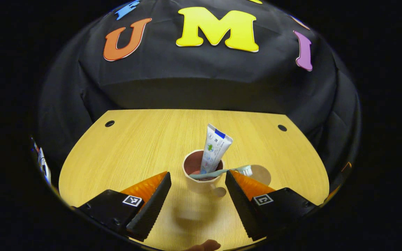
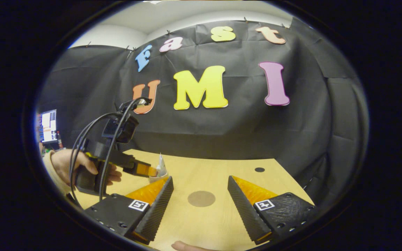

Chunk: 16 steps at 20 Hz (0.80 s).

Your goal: Put the toothbrush and toothpaste on the desktop into the cup, then pick up the cup and place it on the coaster on the desktop.

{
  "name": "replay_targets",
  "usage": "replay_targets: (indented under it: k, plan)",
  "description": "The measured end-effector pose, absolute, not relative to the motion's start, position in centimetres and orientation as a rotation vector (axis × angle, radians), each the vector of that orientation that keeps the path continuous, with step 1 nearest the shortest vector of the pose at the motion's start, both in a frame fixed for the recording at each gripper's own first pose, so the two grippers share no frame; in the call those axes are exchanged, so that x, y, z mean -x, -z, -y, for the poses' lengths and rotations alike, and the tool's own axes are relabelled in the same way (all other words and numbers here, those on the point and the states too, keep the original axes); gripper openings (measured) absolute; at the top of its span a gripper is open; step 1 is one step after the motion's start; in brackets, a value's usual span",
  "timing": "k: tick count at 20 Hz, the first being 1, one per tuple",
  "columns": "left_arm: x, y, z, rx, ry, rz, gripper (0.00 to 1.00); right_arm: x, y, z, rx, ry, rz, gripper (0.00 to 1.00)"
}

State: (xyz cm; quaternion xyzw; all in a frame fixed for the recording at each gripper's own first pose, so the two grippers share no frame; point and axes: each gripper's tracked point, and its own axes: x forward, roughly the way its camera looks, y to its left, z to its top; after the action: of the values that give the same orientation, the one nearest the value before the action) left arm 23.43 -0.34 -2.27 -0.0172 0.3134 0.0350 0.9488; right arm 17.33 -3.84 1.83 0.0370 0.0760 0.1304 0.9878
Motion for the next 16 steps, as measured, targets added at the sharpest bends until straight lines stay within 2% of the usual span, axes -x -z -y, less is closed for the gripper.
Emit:
replay_targets:
  k: [9, 10, 12, 13, 15, 16]
  plan:
    - [-20.6, 4.6, 0.0, 0.235, -0.172, -0.983, 0.98, -16.0, 1.9, 9.6, -0.155, -0.236, -0.218, 0.95]
    - [-20.2, 4.5, 0.0, 0.234, -0.182, -1.006, 0.94, -15.9, 2.2, 10.0, -0.169, -0.238, -0.224, 0.94]
    - [-19.6, 3.0, -0.1, 0.200, -0.185, -1.011, 0.93, -15.9, 3.0, 10.6, -0.191, -0.239, -0.235, 0.96]
    - [-19.1, 2.3, -0.1, 0.188, -0.177, -1.022, 0.91, -15.9, 3.4, 10.9, -0.204, -0.236, -0.244, 0.93]
    - [-18.2, 0.7, -0.3, 0.171, -0.171, -1.032, 0.89, -16.0, 4.2, 11.1, -0.231, -0.242, -0.266, 0.96]
    - [-17.7, -0.2, -0.4, 0.166, -0.168, -1.037, 0.88, -16.0, 4.4, 11.0, -0.243, -0.245, -0.274, 0.93]
